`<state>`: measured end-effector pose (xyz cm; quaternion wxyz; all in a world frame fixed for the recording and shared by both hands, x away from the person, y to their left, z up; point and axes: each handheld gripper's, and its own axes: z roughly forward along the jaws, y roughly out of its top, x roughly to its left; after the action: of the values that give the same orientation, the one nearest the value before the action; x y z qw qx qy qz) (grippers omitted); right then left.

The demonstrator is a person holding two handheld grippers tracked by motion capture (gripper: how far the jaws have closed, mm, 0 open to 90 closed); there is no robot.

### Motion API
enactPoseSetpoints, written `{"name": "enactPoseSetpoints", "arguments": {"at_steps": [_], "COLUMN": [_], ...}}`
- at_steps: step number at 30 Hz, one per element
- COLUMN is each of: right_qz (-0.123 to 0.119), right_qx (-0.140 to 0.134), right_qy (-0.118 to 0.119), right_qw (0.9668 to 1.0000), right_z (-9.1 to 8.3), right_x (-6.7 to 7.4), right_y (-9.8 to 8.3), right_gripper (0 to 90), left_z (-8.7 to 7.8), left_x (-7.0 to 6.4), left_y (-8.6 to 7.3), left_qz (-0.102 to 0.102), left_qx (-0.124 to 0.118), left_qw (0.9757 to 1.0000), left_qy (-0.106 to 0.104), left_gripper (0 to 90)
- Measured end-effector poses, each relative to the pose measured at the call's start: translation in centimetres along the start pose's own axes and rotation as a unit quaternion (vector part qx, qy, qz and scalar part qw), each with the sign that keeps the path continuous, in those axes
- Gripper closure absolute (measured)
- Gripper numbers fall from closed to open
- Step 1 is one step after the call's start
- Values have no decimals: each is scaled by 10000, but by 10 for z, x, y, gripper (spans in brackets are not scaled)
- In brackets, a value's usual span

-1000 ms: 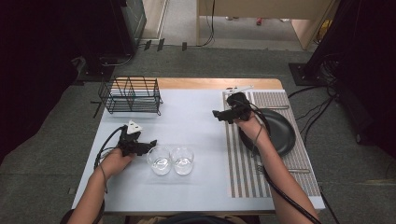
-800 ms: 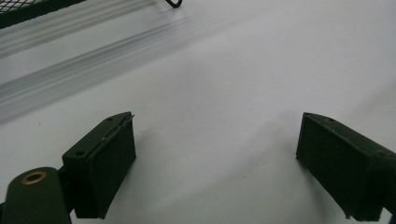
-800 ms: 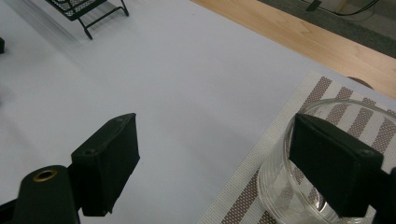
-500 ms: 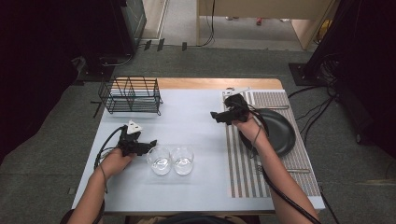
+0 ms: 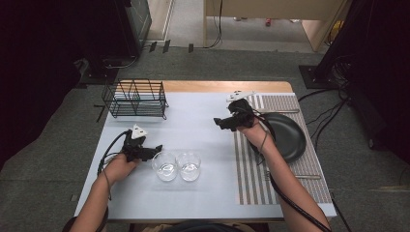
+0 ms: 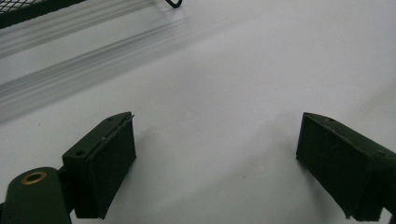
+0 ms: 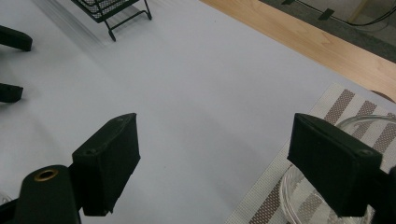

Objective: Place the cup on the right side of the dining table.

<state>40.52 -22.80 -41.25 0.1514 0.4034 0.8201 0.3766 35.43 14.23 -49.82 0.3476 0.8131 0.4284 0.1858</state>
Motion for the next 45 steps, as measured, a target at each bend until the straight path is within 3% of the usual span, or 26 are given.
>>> {"name": "enactPoseSetpoints", "arguments": {"at_steps": [7, 20, 35, 45], "right_qz": [86, -219, -348, -287], "right_qx": [-4, 157, 198, 214], "right_qy": [141, 271, 446, 482], "right_qw": [9999, 9993, 9982, 9982], "right_z": [2, 13, 25, 30], "right_x": [1, 13, 22, 23], "right_y": [-1, -7, -16, -22], "right_gripper": [166, 168, 172, 176], "left_z": [0, 0, 0, 0], "left_x": [0, 0, 0, 0], "left_y": [0, 0, 0, 0], "left_qz": [0, -3, -3, -3], "left_qx": [1, 1, 0, 2], "left_qw": [10000, 10000, 10000, 10000], "left_qy": [-1, -1, 3, 5], "left_gripper": [116, 117, 117, 117]}}
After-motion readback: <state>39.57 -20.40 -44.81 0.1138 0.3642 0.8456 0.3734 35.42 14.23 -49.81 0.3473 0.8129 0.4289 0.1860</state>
